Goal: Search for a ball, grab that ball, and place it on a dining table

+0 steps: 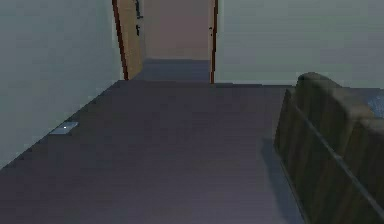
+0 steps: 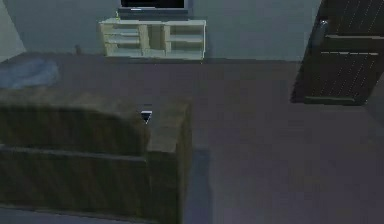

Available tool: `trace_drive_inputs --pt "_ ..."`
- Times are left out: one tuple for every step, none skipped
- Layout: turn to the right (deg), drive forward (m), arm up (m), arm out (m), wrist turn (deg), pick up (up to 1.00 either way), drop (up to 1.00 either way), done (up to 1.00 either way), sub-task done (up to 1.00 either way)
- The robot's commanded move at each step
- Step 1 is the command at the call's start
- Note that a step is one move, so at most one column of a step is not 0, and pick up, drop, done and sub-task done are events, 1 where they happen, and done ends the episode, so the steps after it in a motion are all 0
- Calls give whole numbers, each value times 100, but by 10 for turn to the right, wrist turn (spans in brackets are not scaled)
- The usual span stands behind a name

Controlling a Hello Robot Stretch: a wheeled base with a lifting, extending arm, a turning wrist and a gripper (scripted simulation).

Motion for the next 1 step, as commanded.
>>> trace_drive_inputs --pt "0 100 0 0 0 0 0 0 0"
